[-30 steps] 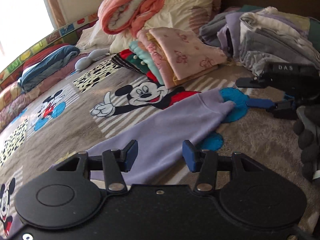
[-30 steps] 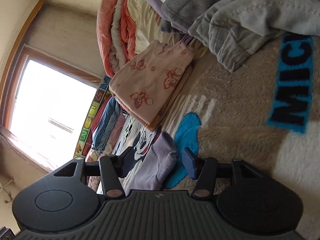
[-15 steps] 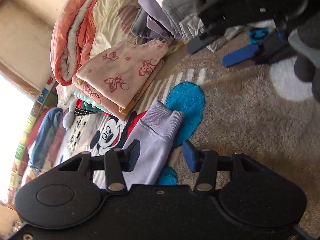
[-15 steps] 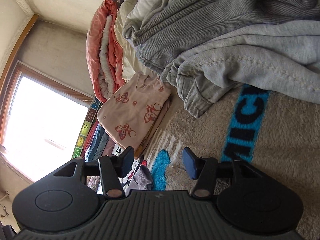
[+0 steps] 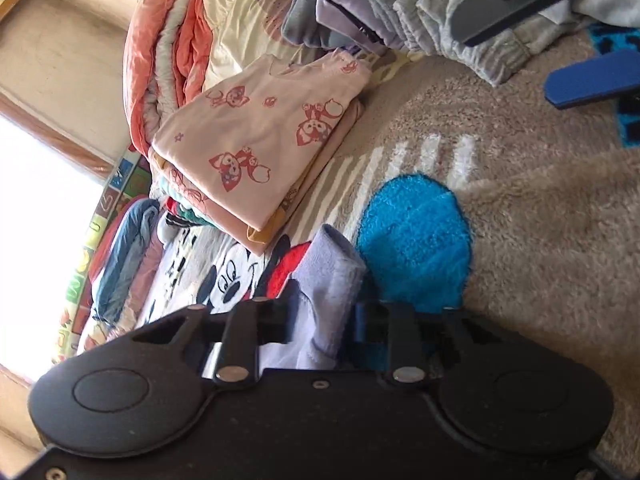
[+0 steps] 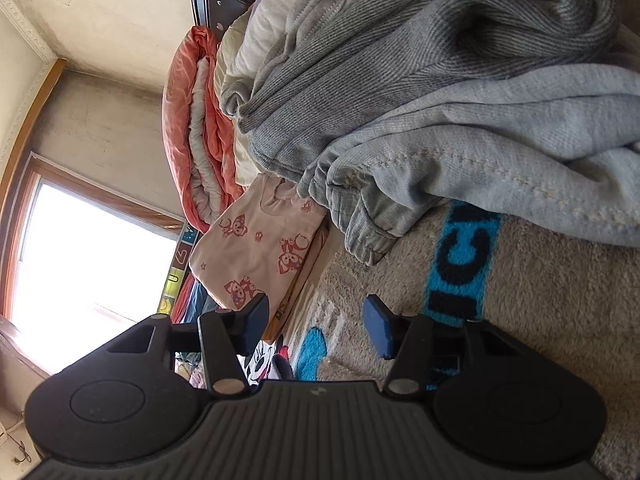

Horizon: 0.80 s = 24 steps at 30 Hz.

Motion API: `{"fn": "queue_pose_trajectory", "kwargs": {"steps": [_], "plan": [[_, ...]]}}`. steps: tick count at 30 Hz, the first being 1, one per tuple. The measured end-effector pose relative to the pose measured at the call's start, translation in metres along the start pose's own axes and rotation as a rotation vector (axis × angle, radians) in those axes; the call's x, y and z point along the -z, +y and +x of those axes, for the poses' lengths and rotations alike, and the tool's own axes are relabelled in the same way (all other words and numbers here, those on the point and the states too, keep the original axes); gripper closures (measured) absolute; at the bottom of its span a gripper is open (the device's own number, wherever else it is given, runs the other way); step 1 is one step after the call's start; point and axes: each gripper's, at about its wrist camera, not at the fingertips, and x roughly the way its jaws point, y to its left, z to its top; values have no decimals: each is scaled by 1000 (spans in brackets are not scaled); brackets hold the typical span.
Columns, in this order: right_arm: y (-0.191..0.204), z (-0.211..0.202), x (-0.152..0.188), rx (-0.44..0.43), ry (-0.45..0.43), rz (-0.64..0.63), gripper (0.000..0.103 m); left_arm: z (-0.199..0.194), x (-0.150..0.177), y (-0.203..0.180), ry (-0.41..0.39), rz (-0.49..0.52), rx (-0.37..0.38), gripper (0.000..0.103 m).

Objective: Fold clothes
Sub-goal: 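Lift the lavender cuff with the left tool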

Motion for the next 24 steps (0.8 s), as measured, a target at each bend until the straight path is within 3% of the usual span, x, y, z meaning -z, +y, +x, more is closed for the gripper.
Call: {"fn": "queue_pose_trajectory", "kwargs": {"steps": [5, 9, 11, 14, 18, 21, 24], "plan": [[2, 0, 2, 5, 4, -18, 49, -4, 3, 25, -3, -206, 27, 96], [7, 3, 6, 7, 18, -42, 49, -22, 12, 65, -28, -496, 91, 97], [10, 7, 9, -11, 45, -52, 48, -35, 21, 86, -47, -636, 105, 97], [18, 21, 21, -120, 178, -52, 47, -54, 44, 119, -91, -860, 170, 97], [57, 35, 50, -208, 346, -243, 47, -68, 91, 166, -120, -1200, 295, 97], [90, 38, 76, -265, 415, -439, 46, -73, 122, 180, -80, -1328, 304, 97], [106, 41, 95, -233, 443, -553, 45, -75, 150, 178, -22, -1414, 352, 97]]}}
